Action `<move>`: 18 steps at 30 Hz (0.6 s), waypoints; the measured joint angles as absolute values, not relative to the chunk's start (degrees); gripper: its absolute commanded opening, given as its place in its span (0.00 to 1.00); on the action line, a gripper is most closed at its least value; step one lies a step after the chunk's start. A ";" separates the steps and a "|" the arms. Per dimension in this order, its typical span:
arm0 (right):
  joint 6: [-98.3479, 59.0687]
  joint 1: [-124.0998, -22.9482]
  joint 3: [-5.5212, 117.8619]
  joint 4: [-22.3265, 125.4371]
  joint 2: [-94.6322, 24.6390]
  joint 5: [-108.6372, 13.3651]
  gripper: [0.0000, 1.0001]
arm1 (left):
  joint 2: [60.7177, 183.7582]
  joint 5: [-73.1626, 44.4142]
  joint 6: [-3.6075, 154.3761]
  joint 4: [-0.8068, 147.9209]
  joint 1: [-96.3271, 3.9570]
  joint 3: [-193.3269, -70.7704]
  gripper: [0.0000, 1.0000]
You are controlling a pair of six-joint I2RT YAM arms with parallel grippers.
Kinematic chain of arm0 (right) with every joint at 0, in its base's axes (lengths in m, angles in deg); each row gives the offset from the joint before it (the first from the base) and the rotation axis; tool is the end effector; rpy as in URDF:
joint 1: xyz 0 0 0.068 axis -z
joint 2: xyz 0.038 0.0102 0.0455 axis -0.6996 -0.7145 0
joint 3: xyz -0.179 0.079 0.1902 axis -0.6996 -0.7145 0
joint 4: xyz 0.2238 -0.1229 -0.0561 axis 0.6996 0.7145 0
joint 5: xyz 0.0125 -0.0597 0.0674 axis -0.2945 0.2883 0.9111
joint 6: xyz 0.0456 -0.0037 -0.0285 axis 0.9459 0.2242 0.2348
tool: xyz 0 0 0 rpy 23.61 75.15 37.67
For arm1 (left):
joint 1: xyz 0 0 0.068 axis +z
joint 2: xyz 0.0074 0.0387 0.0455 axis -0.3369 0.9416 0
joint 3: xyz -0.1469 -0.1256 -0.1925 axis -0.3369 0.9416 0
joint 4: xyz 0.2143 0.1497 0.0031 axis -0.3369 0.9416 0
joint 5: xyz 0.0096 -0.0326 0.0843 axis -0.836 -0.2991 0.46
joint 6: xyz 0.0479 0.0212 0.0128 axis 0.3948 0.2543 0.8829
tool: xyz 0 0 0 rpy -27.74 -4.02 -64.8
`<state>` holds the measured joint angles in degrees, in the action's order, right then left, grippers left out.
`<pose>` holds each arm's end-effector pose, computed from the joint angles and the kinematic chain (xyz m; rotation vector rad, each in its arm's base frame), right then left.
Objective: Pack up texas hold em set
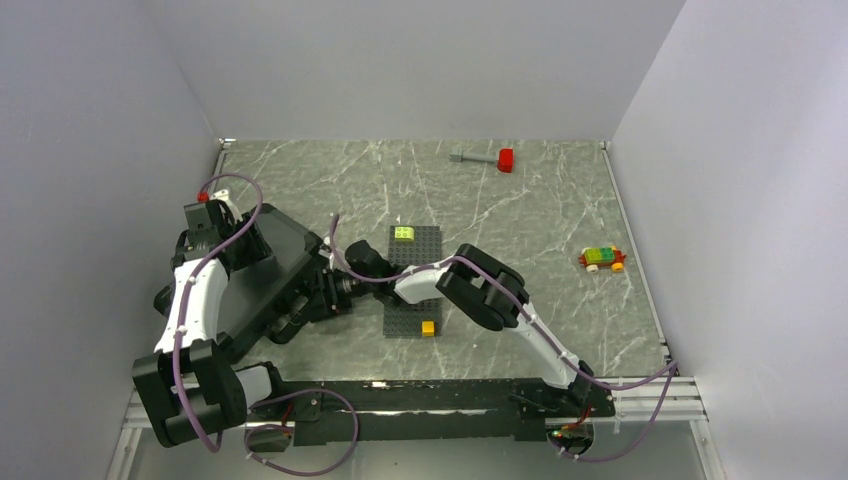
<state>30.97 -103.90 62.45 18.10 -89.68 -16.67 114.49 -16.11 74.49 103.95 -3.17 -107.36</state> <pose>0.2333 0.4397 0.0989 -0.6140 2.3614 1.8245 0.2344 0.0631 0.2478 -0.5251 2.3493 -0.1783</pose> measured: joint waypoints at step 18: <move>32.68 -107.44 65.42 18.80 -90.97 -15.68 0.49 | 114.69 -15.70 75.28 103.41 -3.17 -107.39 0.52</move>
